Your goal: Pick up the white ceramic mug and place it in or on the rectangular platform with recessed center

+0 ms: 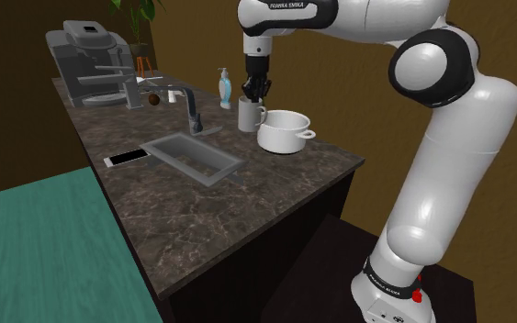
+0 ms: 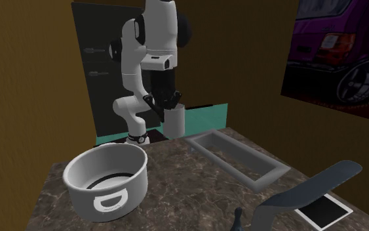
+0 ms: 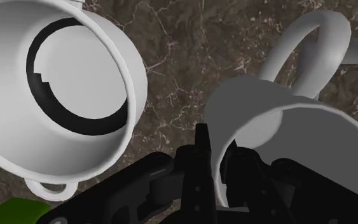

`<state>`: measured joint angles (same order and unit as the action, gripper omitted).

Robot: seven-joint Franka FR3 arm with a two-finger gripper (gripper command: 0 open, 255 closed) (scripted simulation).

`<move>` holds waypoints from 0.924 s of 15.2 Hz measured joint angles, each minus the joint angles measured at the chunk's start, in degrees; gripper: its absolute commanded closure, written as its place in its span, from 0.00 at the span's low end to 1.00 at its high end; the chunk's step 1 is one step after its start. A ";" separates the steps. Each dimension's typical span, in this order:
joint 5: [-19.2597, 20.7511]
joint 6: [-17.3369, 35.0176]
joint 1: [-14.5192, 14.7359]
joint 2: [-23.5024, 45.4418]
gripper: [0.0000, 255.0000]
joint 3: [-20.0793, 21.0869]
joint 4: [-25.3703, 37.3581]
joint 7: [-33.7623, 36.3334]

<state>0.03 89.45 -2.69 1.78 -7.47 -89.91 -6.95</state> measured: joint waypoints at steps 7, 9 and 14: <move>-0.62 -3.94 3.00 5.86 1.00 2.63 9.77 5.63; -0.71 -5.10 4.32 7.94 1.00 3.63 13.00 7.95; -0.88 -10.77 7.45 17.49 1.00 5.62 28.28 13.26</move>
<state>-0.85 78.68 4.75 19.27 -1.85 -61.63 6.31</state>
